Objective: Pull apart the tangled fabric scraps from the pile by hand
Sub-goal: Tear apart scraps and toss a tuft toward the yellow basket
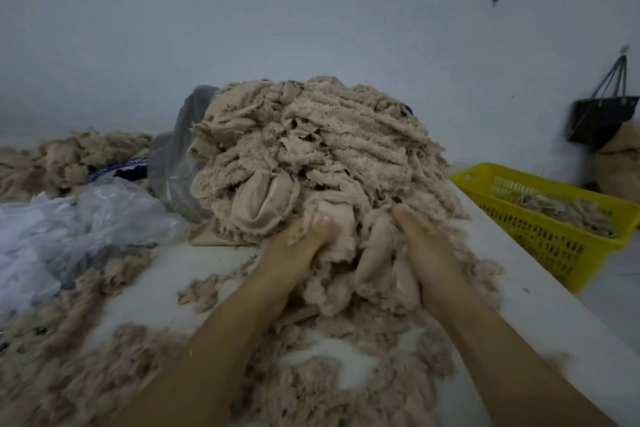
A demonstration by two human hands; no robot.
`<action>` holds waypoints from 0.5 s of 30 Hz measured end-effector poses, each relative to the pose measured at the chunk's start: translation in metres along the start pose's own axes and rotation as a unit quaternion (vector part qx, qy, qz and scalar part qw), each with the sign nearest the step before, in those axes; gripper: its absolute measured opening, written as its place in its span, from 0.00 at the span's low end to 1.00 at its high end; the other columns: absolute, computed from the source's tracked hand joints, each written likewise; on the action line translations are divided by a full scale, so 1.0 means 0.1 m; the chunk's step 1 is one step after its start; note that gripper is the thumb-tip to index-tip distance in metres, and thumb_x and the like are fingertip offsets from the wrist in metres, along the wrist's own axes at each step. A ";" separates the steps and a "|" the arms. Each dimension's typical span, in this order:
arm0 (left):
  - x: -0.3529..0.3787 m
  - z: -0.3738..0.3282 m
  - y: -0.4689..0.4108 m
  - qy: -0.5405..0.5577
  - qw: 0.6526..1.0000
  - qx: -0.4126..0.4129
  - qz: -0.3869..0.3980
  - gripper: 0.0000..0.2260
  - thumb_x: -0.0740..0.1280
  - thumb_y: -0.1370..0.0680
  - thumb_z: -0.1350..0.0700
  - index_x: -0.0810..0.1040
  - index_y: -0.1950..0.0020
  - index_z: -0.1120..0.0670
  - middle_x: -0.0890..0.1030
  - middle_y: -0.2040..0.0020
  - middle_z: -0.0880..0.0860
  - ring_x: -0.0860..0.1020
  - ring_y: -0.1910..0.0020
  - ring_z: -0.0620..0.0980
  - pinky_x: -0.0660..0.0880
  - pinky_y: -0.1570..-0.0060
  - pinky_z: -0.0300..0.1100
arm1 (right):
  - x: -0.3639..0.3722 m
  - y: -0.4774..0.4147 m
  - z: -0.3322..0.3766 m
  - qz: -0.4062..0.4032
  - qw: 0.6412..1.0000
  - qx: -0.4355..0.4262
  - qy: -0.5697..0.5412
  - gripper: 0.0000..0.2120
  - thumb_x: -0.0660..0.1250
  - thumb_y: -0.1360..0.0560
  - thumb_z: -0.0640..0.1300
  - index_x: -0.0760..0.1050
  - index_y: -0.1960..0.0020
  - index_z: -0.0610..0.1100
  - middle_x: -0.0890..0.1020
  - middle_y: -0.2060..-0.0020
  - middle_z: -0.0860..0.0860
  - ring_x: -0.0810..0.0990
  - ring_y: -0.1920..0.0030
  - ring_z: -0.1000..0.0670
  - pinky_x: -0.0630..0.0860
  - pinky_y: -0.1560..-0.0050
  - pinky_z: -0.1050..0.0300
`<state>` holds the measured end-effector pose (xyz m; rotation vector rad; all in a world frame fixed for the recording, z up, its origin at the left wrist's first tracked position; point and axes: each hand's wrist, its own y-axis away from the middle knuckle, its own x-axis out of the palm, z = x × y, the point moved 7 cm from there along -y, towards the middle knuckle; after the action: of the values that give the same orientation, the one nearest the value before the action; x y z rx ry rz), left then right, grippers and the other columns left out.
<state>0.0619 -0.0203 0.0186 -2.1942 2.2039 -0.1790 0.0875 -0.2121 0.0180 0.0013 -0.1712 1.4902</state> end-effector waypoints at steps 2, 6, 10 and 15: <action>0.12 -0.01 0.02 -0.035 0.998 0.024 0.054 0.23 0.73 0.31 0.33 0.81 0.39 0.42 0.84 0.42 0.42 0.81 0.41 0.42 0.77 0.38 0.46 | 0.17 0.07 0.06 0.052 0.996 -0.051 0.048 0.12 0.64 0.21 0.58 0.83 0.61 0.66 0.85 0.60 0.63 0.83 0.58 0.63 0.78 0.61 0.67; 0.21 0.05 0.03 -0.061 0.992 0.001 0.109 0.17 0.72 0.24 0.44 0.81 0.36 0.45 0.84 0.41 0.46 0.82 0.40 0.47 0.76 0.37 0.49 | 0.30 0.14 0.09 0.090 0.987 -0.090 0.101 0.08 0.64 0.23 0.60 0.81 0.57 0.64 0.85 0.60 0.58 0.82 0.61 0.62 0.78 0.61 0.64; 0.07 0.02 -0.02 0.004 0.999 -0.021 0.029 0.09 0.71 0.22 0.51 0.83 0.42 0.47 0.86 0.46 0.48 0.84 0.45 0.47 0.80 0.45 0.44 | 0.22 0.08 0.06 0.080 0.987 -0.080 0.110 0.11 0.64 0.22 0.59 0.81 0.58 0.59 0.85 0.61 0.56 0.83 0.61 0.55 0.78 0.61 0.60; -0.14 0.03 -0.04 0.148 0.982 -0.094 -0.067 0.08 0.70 0.23 0.54 0.84 0.52 0.57 0.87 0.57 0.57 0.86 0.60 0.54 0.82 0.64 0.44 | 0.07 0.03 0.07 0.054 0.989 -0.049 0.131 0.16 0.63 0.23 0.62 0.79 0.63 0.55 0.81 0.68 0.57 0.74 0.71 0.56 0.71 0.68 0.64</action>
<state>0.0667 -0.0063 0.0147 -2.5720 2.3004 -0.3324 0.0844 -0.2059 0.0251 -0.2859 -0.0309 1.5735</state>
